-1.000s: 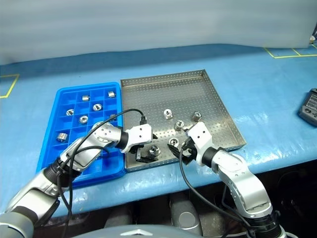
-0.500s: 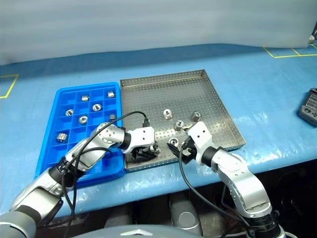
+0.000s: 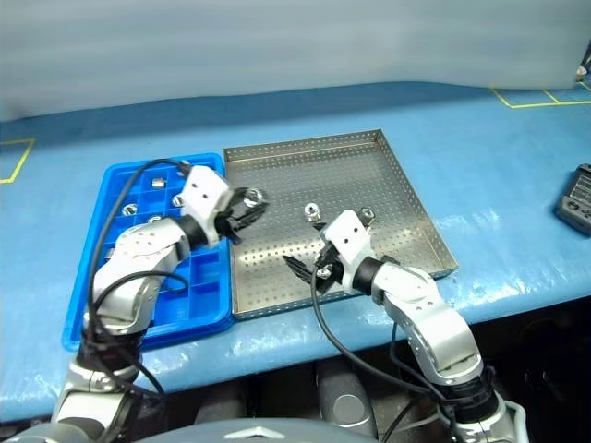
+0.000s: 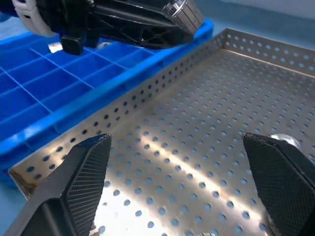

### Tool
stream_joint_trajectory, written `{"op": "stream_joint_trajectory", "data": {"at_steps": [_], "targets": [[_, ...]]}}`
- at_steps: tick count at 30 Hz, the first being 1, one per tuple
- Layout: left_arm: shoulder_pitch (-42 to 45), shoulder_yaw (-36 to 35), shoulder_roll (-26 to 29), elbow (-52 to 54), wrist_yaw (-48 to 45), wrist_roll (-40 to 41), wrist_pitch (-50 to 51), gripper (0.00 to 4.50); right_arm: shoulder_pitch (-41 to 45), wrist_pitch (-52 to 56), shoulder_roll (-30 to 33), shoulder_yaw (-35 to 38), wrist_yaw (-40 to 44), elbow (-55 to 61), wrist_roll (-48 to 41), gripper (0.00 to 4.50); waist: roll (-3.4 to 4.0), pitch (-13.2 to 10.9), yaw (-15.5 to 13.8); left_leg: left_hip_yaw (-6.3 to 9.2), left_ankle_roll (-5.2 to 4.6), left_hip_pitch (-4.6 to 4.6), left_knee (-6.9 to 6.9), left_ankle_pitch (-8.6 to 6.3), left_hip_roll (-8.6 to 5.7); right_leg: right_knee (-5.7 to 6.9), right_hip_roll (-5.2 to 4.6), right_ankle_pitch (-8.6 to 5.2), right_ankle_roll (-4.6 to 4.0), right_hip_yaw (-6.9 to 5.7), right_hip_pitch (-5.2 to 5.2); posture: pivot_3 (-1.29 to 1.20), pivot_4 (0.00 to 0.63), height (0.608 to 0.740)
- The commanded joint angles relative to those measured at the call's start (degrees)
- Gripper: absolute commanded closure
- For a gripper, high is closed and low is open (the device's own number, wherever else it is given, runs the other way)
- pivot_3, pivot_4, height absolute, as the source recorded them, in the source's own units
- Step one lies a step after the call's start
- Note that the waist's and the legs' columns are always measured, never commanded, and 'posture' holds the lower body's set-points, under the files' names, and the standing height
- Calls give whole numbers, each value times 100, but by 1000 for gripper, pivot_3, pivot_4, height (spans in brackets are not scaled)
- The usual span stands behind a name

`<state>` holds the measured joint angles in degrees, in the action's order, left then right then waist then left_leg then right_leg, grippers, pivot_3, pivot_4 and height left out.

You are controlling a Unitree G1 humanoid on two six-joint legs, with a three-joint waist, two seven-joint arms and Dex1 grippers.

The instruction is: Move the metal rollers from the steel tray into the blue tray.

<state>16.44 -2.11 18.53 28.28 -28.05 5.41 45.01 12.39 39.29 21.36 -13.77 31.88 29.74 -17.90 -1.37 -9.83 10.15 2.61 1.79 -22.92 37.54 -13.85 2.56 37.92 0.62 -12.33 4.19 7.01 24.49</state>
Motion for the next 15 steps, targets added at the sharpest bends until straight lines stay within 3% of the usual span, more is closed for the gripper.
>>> {"op": "stream_joint_trajectory", "data": {"at_steps": [1, 8, 15], "targets": [[-347, -495, -31, 854, 436, 80, 317, 2774, 269, -150, -110, -294, 289, -62, -117, 0, -1, 0, -76, 2, 0, 0, 0, 0, 0, -1, 0, 0, 0, -1, 0, -54, 150, 740], [-1470, -974, -93, 1862, 1096, -49, 861, 2774, 738, -330, -389, -847, 699, -467, -92, 0, -4, -2, -398, 2, 0, -2, 3, 0, -3, -7, -4, 0, 0, -4, -3, 30, 150, 740], [-2054, -1075, -253, 1888, 1576, -125, 1098, 2774, 765, -320, -416, -1038, 903, -506, -124, 0, -6, -1, -639, 4, 1, 0, 8, 1, -2, -7, -4, -6, -12, -10, -6, 49, 150, 740]]}}
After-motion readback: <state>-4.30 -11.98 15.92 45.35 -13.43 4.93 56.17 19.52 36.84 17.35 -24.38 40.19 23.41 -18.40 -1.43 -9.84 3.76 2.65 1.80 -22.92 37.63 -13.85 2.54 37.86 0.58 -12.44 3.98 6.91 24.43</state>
